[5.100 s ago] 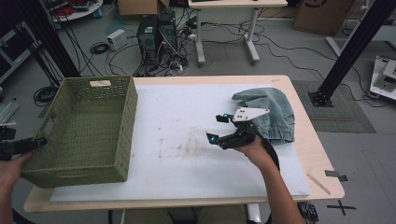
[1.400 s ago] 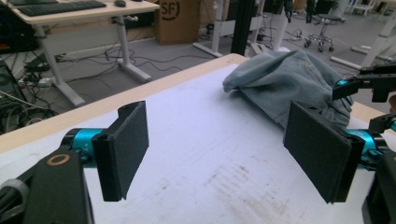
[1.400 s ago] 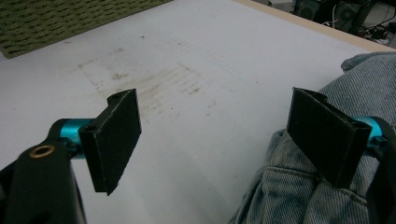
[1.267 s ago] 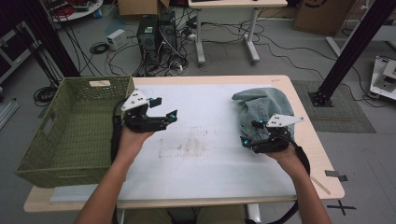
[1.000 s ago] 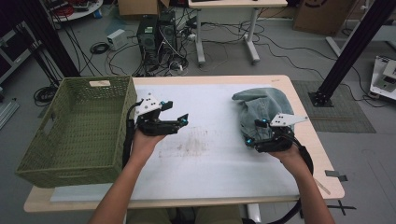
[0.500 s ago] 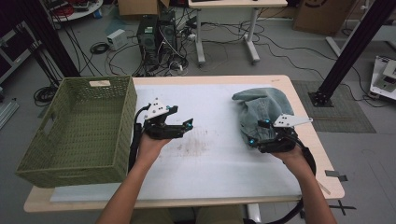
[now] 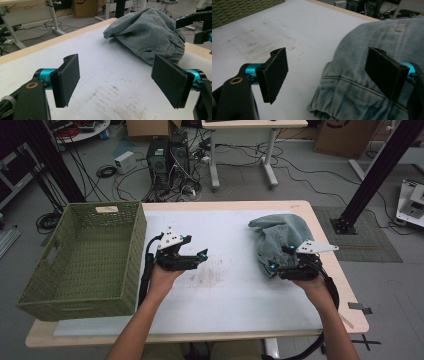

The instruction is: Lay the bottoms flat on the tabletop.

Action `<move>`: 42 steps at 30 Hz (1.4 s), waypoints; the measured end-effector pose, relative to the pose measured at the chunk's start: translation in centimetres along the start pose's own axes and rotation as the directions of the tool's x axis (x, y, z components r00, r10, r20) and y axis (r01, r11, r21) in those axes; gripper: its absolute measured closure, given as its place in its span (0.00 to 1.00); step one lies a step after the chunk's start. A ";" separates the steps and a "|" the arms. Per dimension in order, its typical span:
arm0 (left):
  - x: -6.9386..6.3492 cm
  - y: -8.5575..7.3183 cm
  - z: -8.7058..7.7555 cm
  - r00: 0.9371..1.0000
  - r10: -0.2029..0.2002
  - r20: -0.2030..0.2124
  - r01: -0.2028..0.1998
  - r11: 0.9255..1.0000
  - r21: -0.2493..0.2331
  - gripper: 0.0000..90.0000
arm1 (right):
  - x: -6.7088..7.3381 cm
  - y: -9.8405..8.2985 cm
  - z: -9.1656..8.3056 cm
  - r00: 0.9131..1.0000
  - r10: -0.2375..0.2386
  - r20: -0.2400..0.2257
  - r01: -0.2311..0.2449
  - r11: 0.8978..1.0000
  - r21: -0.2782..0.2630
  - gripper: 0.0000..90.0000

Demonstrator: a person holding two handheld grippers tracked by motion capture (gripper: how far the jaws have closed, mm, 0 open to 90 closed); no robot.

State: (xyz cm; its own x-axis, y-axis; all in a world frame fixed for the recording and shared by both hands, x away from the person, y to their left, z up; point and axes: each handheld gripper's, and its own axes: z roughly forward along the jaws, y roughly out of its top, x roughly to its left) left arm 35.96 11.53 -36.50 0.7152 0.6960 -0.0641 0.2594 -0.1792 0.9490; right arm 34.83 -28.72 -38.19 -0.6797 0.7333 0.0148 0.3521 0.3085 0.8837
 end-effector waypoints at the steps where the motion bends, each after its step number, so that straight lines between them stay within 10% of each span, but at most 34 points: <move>1: -0.1 -0.1 0.1 1.000 -0.001 0.001 0.001 1.000 -0.004 0.25 | -0.1 0.0 -0.1 1.000 0.008 0.018 -0.008 1.000 -0.002 0.22; 10: -0.3 -2.7 0.9 1.000 -0.013 0.009 0.013 0.999 0.030 0.25 | -1.1 -0.4 1.8 0.985 0.017 0.172 -0.036 0.994 0.103 0.44; 15: -0.1 -3.2 0.8 1.000 -0.012 0.008 0.012 0.999 0.045 0.25 | -1.5 -0.5 2.9 0.977 0.015 0.213 -0.050 0.986 0.160 0.74; 24: 0.0 -3.5 0.6 1.000 -0.014 -0.002 0.014 0.999 0.047 0.25 | 0.2 0.4 3.1 0.999 0.000 0.043 -0.008 0.982 0.189 0.88; 37: 0.5 -4.2 0.1 0.999 -0.025 -0.023 0.026 0.999 0.044 0.26 | 5.9 3.7 6.7 0.986 -0.060 -0.158 0.080 0.988 0.128 0.89; 42: 0.6 -4.3 -0.1 0.999 -0.031 -0.023 0.031 0.999 0.037 0.26 | 7.6 5.2 8.5 0.990 -0.067 -0.128 0.083 0.988 0.131 0.89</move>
State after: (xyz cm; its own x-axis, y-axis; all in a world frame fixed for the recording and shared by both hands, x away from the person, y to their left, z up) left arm 35.16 12.79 -40.59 0.6921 0.7167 -0.0862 0.3056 -0.1828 0.9344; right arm 37.00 -16.42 -37.42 -0.7782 0.6278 0.0156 0.3754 0.4451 0.8130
